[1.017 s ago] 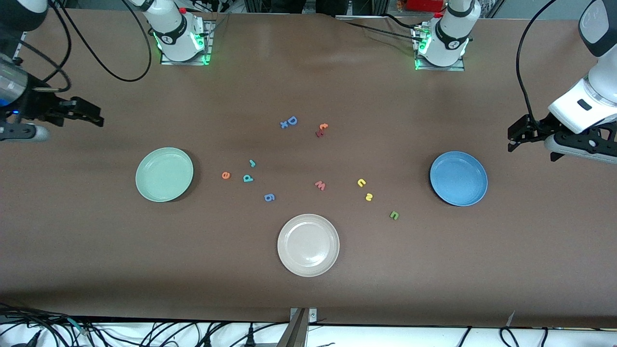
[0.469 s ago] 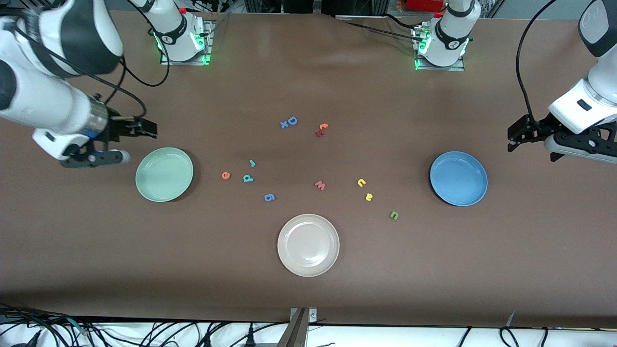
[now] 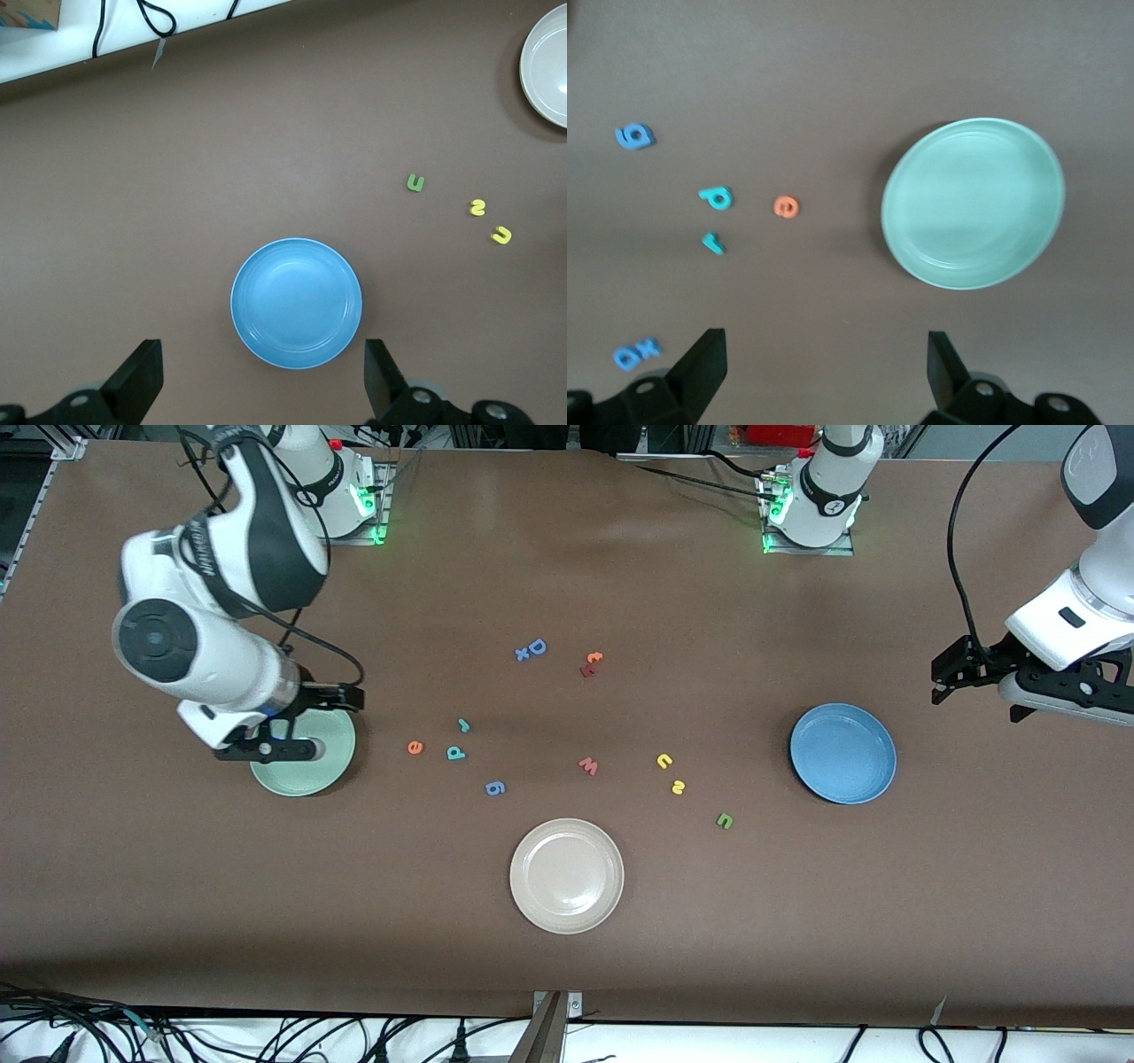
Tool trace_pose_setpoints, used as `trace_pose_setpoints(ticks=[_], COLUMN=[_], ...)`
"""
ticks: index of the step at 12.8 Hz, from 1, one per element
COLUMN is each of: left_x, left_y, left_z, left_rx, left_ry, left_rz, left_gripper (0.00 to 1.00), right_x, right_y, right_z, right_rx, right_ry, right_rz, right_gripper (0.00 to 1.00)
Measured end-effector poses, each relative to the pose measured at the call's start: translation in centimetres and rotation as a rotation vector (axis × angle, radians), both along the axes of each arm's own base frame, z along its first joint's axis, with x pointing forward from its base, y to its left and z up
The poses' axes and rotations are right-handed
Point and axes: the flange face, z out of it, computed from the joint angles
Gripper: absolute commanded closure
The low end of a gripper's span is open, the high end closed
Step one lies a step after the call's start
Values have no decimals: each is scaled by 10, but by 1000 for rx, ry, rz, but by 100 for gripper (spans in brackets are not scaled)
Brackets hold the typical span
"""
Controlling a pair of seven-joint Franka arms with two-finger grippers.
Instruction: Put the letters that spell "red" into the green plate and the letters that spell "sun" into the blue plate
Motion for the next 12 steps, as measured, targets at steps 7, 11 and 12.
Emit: trace_pose_setpoints(ticks=[7, 11, 12], left_x=[12, 11, 9], left_y=[-30, -84, -94], left_z=[-24, -71, -86], left_rx=[-8, -11, -12], left_ry=[10, 18, 27], left_rz=[-49, -135, -152], left_gripper=[0, 0, 0], right_x=[-33, -39, -41], right_y=[80, 110, 113], right_z=[-124, -183, -192], right_rx=[-5, 1, -2], right_ry=[-126, -168, -167], right_rz=[-244, -398, -413], right_gripper=[0, 1, 1])
